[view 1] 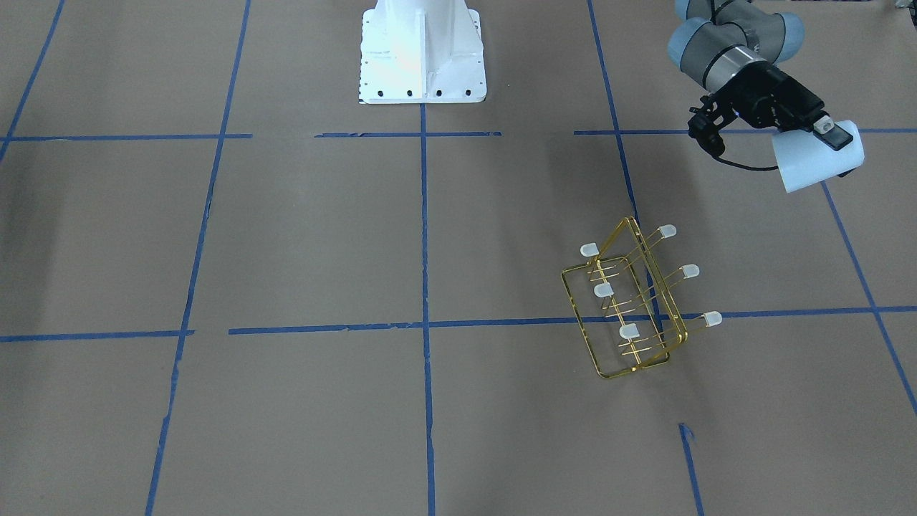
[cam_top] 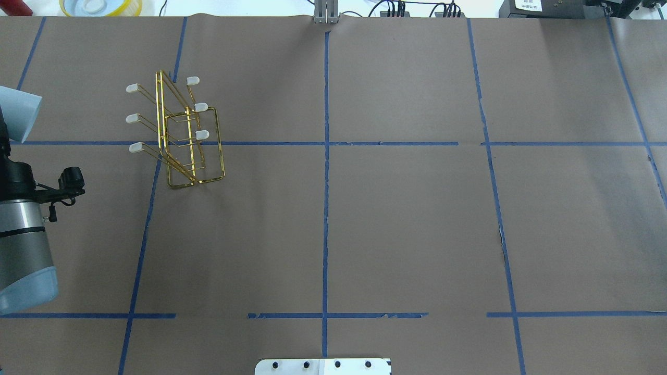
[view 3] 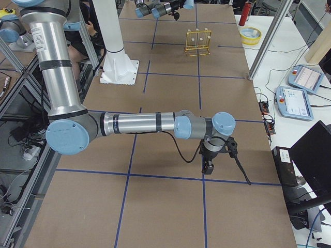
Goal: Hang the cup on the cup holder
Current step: 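Lift the cup with the left gripper and tilt it sideways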
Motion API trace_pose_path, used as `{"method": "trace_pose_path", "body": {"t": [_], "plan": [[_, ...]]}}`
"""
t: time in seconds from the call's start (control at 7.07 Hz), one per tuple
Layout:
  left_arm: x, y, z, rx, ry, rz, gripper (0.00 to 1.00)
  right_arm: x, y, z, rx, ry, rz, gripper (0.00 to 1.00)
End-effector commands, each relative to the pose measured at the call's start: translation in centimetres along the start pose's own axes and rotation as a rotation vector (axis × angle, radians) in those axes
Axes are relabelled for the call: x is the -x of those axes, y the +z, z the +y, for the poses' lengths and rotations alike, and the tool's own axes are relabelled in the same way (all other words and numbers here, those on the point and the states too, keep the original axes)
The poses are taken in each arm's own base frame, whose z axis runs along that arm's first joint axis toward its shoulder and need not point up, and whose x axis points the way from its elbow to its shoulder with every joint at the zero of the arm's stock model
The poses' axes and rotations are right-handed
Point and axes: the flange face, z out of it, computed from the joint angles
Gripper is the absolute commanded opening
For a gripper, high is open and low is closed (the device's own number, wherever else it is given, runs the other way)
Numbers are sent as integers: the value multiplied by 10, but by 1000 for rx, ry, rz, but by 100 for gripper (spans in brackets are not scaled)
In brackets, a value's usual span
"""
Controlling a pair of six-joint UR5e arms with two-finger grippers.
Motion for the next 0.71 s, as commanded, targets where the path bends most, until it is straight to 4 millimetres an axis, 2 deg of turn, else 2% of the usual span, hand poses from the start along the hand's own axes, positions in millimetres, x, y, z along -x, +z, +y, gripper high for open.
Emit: {"method": "trace_pose_path", "body": {"t": [0.0, 0.14, 0.42, 0.57], "plan": [[3, -6, -22, 3, 54, -22, 0, 0, 0, 0, 0, 0, 0, 100], [0, -7, -42, 2, 64, -22, 0, 0, -1, 0, -1, -1, 0, 100], [1, -12, -57, -13, 56, -15, 0, 0, 0, 0, 0, 0, 0, 100], [-5, -26, -68, -46, 64, -12, 0, 0, 0, 0, 0, 0, 0, 100]]}}
